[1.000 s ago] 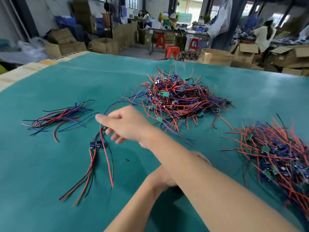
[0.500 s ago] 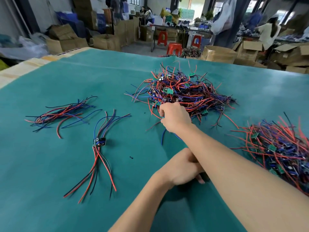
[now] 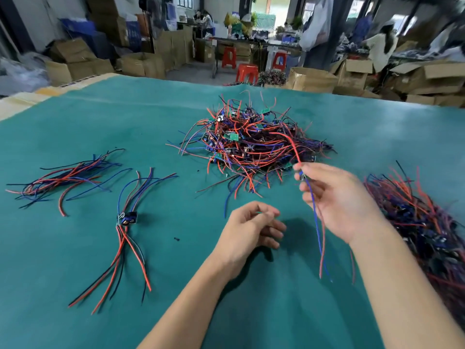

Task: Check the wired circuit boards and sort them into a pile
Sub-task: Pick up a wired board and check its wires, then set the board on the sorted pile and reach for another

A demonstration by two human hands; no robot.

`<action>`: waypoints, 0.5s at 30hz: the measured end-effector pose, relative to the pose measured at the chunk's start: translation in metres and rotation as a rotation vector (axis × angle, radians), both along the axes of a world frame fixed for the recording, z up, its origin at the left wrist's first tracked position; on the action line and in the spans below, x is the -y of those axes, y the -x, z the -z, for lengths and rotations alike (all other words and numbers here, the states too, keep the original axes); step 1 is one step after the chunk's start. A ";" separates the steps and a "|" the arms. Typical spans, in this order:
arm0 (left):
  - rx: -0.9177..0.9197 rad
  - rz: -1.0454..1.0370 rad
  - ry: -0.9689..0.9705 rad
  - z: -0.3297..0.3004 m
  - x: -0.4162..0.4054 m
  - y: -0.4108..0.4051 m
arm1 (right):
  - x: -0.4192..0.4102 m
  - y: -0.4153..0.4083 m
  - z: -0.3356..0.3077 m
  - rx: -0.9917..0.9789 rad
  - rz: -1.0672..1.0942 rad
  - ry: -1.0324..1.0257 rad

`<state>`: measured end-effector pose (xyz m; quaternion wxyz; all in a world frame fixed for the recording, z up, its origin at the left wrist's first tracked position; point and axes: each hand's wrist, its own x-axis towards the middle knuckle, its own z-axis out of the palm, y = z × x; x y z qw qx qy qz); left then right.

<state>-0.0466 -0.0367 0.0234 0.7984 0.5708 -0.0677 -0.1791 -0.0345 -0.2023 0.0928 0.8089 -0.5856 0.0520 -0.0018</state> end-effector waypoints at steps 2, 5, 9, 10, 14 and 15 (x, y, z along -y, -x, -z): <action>-0.007 -0.014 0.040 0.000 0.001 0.000 | 0.002 0.014 0.020 -0.052 -0.007 -0.182; 0.037 0.005 0.019 0.003 0.003 0.000 | -0.010 0.023 0.043 -0.109 -0.036 -0.247; 0.079 -0.014 -0.013 0.005 0.007 0.003 | -0.025 0.019 0.058 -0.058 0.003 -0.085; 0.089 -0.015 -0.014 0.006 0.007 0.003 | -0.026 0.018 0.060 -0.042 0.017 -0.044; 0.099 -0.031 0.006 0.006 0.006 0.004 | -0.028 0.019 0.064 0.032 0.053 0.087; 0.089 -0.046 0.016 0.007 0.005 0.003 | -0.028 0.019 0.064 0.029 0.055 0.095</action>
